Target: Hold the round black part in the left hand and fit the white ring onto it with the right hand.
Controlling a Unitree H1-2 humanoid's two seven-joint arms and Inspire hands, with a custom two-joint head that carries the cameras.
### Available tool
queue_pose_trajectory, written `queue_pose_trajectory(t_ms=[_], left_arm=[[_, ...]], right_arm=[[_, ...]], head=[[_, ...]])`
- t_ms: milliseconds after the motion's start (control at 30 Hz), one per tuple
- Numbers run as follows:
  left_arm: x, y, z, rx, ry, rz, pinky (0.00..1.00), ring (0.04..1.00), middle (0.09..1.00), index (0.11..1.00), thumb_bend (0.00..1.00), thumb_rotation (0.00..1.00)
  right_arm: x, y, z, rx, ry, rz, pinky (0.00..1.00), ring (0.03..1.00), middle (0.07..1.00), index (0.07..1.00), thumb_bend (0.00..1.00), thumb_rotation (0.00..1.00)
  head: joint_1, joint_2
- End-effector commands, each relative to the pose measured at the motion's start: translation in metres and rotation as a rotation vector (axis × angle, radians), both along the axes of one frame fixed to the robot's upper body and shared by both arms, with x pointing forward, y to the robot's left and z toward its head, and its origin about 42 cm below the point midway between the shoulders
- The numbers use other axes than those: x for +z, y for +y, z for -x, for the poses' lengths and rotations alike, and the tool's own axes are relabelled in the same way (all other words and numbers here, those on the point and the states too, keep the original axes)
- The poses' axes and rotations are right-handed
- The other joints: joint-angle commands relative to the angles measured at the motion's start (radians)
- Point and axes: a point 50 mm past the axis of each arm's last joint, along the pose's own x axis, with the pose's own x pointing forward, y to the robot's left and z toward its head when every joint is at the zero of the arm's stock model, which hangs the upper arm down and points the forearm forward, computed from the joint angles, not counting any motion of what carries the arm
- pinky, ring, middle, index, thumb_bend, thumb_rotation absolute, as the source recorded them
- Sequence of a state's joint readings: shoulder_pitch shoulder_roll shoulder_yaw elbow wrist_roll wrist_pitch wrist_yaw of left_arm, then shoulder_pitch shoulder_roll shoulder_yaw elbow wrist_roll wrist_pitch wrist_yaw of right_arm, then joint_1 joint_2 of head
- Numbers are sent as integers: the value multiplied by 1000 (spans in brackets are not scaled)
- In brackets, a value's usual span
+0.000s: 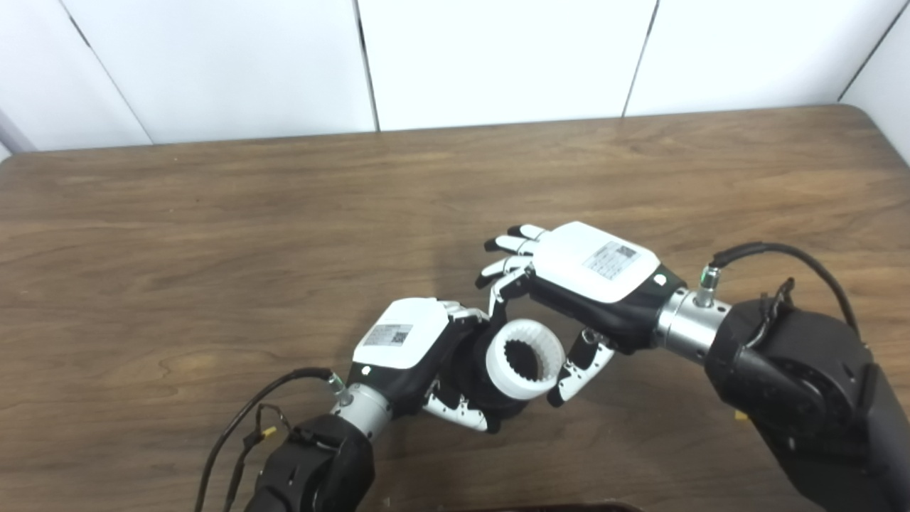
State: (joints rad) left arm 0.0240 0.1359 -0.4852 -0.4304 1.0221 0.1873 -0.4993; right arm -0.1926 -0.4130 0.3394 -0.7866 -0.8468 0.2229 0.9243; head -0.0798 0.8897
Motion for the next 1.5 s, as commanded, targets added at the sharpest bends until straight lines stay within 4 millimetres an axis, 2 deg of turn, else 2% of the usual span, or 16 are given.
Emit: queue_pose_trajectory(t_ms=[0, 467, 1167, 1467], left_arm=[[3, -3, -1, -4, 3, -9, 899, 854, 780, 484, 525, 60], [7, -5, 0, -7, 1, -4, 861, 858, 781, 484, 524, 61], [9, -7, 0, -8, 3, 20, 890, 863, 783, 483, 526, 58], [11, -9, 0, -12, 1, 26, 891, 866, 783, 482, 526, 57]], right_arm=[[7, 2, -2, 7, -75, -17, 978, 952, 829, 480, 527, 147], [-13, 5, -9, -10, -57, -39, 997, 969, 835, 480, 527, 146], [-20, 30, -12, -10, -62, -49, 1000, 981, 848, 481, 527, 148], [-25, 29, -16, -19, -53, -37, 995, 981, 850, 481, 527, 149]], head=[[-1, 3], [-4, 4], [2, 11], [10, 15]])
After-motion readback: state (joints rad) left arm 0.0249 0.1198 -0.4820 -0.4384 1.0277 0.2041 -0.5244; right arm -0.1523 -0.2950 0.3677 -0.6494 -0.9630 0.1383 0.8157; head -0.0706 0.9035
